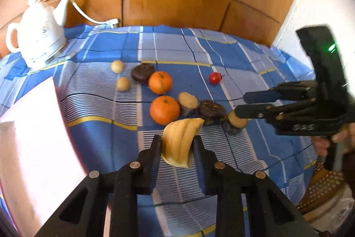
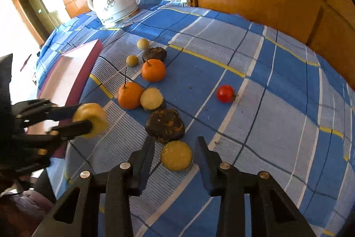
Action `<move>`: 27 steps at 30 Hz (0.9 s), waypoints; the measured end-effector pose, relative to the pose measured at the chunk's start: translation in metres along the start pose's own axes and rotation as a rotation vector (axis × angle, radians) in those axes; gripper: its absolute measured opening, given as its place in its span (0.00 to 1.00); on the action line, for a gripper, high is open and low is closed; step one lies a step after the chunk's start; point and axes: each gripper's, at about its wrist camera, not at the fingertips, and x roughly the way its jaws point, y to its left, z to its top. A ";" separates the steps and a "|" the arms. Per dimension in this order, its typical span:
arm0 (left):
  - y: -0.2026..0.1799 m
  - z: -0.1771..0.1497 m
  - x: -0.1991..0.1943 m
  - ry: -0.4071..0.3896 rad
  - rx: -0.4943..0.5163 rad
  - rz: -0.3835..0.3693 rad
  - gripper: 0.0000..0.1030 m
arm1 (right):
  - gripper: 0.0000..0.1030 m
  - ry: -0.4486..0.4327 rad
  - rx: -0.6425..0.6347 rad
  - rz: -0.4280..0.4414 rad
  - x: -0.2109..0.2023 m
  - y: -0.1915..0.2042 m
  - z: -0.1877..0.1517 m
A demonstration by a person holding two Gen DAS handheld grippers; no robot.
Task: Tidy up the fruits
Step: 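Drop the banana chunk into the tray with the left tool while the right tool grasps the dark fruit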
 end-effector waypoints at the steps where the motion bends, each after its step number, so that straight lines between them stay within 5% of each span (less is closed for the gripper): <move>1: 0.004 0.000 -0.006 -0.014 -0.015 0.000 0.28 | 0.44 0.003 -0.004 0.008 0.003 0.001 0.002; 9: 0.070 0.001 -0.054 -0.109 -0.186 0.067 0.28 | 0.60 0.063 -0.029 0.003 0.041 0.007 0.014; 14: 0.135 -0.002 -0.061 -0.110 -0.332 0.194 0.28 | 0.60 0.084 -0.006 0.022 0.051 0.002 0.014; 17: 0.163 -0.004 -0.054 -0.097 -0.354 0.289 0.28 | 0.49 0.088 -0.023 0.019 0.055 0.006 0.013; 22: 0.198 -0.008 -0.041 -0.086 -0.431 0.388 0.29 | 0.48 0.082 -0.045 0.000 0.054 0.009 0.012; 27: 0.202 -0.017 -0.052 -0.121 -0.465 0.433 0.54 | 0.48 0.080 -0.053 -0.008 0.054 0.010 0.013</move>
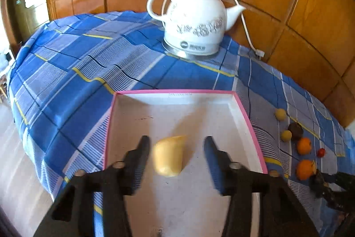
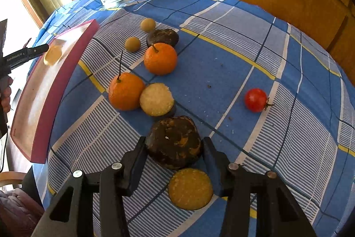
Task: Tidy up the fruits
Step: 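Drop the banana chunk into the tray with the left tool while the right tool grasps the dark fruit, then carry the dark brown fruit into the tray and open the right tool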
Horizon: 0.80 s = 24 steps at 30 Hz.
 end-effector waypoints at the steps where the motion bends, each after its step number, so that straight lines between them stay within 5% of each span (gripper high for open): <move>1: -0.001 -0.002 -0.005 -0.008 -0.001 0.008 0.55 | 0.48 -0.001 -0.001 -0.002 0.000 0.000 0.000; 24: 0.007 -0.066 -0.068 -0.034 -0.058 0.056 0.70 | 0.48 -0.146 -0.009 0.065 -0.052 0.027 0.003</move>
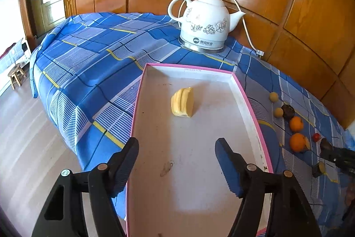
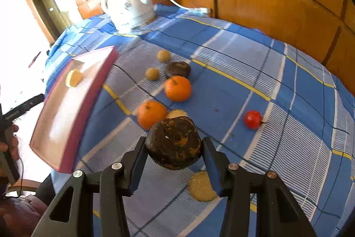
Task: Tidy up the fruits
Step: 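Carry the dark brown fruit into the tray and open the right tool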
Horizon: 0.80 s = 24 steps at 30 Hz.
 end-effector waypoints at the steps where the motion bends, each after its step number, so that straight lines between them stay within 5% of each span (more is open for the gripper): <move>1: 0.000 -0.001 -0.001 -0.004 0.002 0.003 0.70 | 0.48 -0.004 -0.008 0.005 -0.002 0.006 0.001; 15: -0.002 -0.008 -0.017 -0.047 0.021 -0.035 0.77 | 0.48 0.051 -0.132 0.200 0.048 0.136 0.038; 24: 0.003 -0.011 -0.018 -0.045 0.014 -0.043 0.78 | 0.48 0.084 -0.160 0.175 0.083 0.181 0.066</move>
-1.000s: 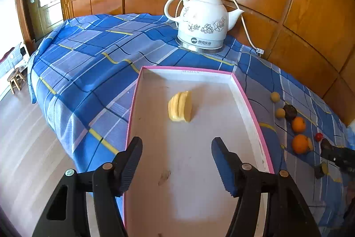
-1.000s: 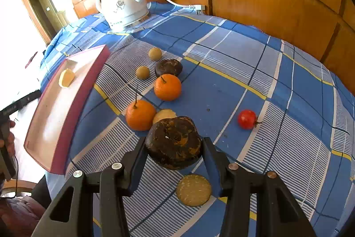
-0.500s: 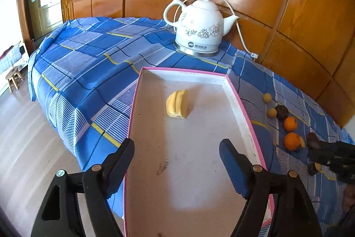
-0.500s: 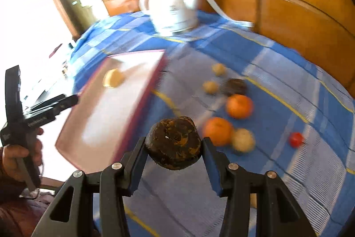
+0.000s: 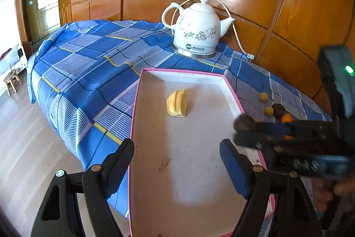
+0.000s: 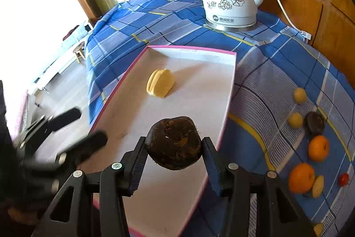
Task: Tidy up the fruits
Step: 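Carry the dark brown fruit into the tray and open the right tool, then grasp the small tan round fruit with the left tool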
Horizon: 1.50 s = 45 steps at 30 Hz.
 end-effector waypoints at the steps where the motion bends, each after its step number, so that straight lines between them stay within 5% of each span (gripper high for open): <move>1: 0.001 0.000 0.000 0.002 -0.003 -0.001 0.78 | 0.49 -0.003 0.008 -0.007 0.003 0.000 0.005; 9: 0.002 -0.003 0.002 0.013 -0.013 -0.002 0.79 | 0.56 -0.046 0.054 -0.010 0.009 -0.002 0.021; 29: -0.015 -0.006 0.002 0.014 0.039 -0.003 0.79 | 0.57 -0.116 0.016 -0.136 -0.054 -0.028 -0.040; 45: -0.047 -0.007 0.000 0.014 0.155 -0.079 0.82 | 0.57 -0.118 0.120 -0.284 -0.103 -0.105 -0.075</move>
